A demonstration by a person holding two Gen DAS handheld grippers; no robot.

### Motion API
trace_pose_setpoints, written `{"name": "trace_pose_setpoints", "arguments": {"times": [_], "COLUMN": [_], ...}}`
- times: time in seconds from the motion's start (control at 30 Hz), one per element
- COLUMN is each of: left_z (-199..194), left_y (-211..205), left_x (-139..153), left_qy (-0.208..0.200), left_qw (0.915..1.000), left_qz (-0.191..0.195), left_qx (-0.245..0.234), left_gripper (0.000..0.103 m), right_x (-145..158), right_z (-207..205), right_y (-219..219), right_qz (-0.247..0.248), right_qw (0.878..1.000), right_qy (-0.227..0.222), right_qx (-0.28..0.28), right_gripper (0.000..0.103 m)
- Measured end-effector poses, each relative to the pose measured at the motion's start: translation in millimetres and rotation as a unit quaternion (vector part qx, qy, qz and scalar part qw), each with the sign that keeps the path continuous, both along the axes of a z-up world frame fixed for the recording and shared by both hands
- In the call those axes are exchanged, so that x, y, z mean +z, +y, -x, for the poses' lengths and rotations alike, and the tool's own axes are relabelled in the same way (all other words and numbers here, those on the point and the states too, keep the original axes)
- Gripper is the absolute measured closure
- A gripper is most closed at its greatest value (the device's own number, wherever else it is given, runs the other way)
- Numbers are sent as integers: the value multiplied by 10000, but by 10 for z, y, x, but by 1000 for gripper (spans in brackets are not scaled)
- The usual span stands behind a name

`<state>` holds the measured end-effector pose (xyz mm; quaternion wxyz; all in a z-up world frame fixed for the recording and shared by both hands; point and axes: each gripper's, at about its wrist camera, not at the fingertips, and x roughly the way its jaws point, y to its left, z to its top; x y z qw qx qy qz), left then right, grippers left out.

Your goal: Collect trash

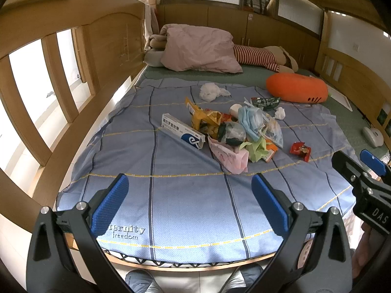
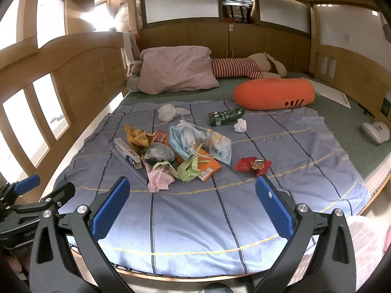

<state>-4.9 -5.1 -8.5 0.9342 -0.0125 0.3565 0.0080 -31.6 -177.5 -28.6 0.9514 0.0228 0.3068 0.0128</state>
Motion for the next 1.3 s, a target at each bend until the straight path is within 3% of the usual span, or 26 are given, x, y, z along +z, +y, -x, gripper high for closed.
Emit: {"name": "trace_pose_setpoints", "arguments": {"times": [1.07,1.23,1.3], "left_z": [-29,-104,-198], "left_y": [-62,-122,-186], "left_x": [-27,-163,-291], "left_qy": [70,-10,140], "left_qw": [9999,9994,9989], "left_qz": [-16,-35,-118], "left_qx": [-128,-330,-431], "left_gripper": [3,3,3], "right_x": [-15,-98,-128], "right_z": [-52,-95,-142], "right_y": [-8,-116,-194], "right_qz": [-88,-482,-825], "right_qw": [9999,9986,9960], "right_qy": [62,-46,-52], "right_qx": [-16,-221,-324], "right_gripper": [2,2,2]}}
